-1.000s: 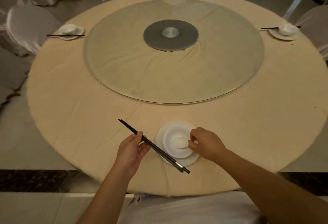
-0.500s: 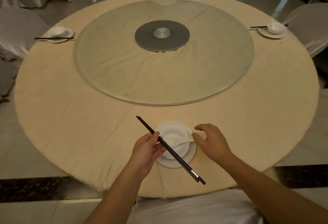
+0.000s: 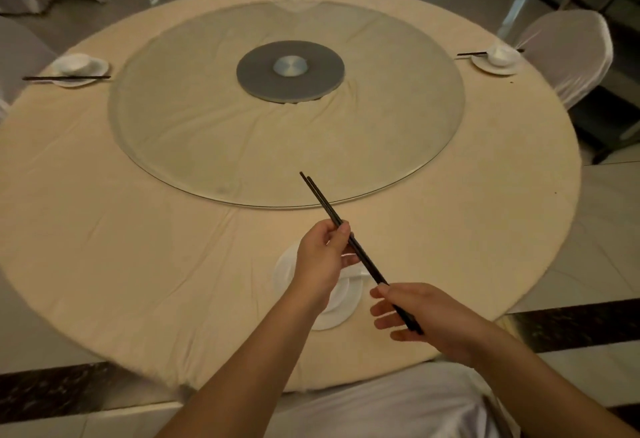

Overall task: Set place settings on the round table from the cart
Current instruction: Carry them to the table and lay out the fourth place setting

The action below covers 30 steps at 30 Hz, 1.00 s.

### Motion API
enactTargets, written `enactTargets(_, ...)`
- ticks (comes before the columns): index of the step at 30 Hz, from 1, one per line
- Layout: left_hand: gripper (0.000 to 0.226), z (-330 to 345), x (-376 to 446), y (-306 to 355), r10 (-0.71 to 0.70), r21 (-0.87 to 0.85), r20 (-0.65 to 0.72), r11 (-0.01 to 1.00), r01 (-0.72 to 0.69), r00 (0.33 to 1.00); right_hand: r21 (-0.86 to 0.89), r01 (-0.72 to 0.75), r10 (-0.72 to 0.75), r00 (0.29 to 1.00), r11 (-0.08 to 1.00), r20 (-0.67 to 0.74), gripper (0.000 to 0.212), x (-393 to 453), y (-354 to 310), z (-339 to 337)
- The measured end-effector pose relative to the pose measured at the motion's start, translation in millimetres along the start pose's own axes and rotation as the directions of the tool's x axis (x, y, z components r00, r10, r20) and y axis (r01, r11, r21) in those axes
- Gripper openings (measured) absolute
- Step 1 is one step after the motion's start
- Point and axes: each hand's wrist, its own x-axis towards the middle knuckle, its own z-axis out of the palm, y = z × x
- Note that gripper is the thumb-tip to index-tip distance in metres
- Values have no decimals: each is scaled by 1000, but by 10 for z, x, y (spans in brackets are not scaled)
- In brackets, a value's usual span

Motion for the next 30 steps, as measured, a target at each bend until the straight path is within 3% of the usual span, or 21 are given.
enactTargets(4,9,117,26,-7,109,113,62,987,-116,992,188,7,1,999,982,-45,18,-2,80,-17)
enactTargets(12,13,101,149,-143,-48,95,62,995,42,997,138,139,-127,988,981,-92,24,50,191,94)
enactTargets(15,25,101,236,-139,-107,124,69,987,98,992,316,93,-60,992,944,-112,23,141,228,40)
enactTargets(19,23,-108,342,-133,-18,184,-129,982,41,991,473,-98,161,982,875,-95,20,351,255,-90)
enactTargets(22,14,-510,334,-248,109,324,-316,946,0,942,438,-264,310,950,859,-34,18,498,335,-91)
enactTargets(24,19,-806,300,-389,170,484,-383,874,40,908,391,-331,354,935,859,15,18,580,396,-40)
enactTargets(27,32,-1098,229,-604,147,569,-432,810,142,890,336,-361,368,929,870,46,18,676,438,37)
enactTargets(30,38,-1213,192,-757,49,549,-461,800,242,886,287,-347,347,936,893,51,19,771,449,108)
